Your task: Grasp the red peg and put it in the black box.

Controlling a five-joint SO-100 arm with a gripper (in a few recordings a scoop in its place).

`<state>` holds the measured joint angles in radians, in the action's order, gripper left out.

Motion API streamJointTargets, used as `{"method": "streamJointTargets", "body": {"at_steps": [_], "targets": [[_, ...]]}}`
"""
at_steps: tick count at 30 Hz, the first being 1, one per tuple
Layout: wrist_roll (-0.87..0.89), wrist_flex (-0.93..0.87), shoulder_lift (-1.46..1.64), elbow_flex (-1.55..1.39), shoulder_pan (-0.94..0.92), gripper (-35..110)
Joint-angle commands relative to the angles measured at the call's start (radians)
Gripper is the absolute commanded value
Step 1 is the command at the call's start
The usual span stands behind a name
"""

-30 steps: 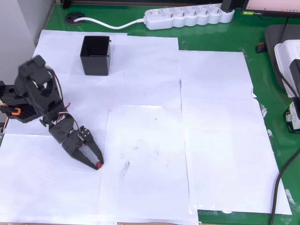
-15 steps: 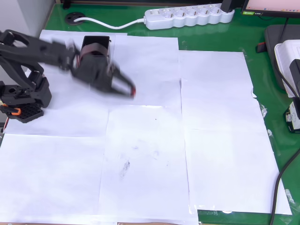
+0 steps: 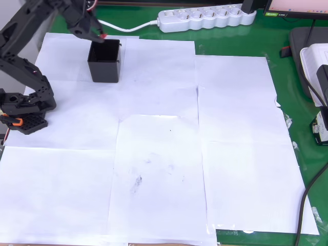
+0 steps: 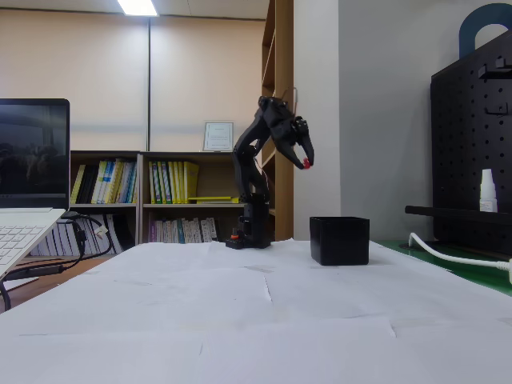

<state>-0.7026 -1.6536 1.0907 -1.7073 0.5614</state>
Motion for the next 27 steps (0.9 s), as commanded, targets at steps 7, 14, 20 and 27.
{"method": "streamJointTargets", "body": {"at_steps": [7,14,20,27], "targets": [[0.087,0.060,0.298,-0.060,0.064,0],[0.121,0.009,0.420,-0.126,0.117,0],[0.137,0.064,0.425,-0.118,0.156,0],[0.143,0.106,0.430,-0.114,0.176,0]]}}
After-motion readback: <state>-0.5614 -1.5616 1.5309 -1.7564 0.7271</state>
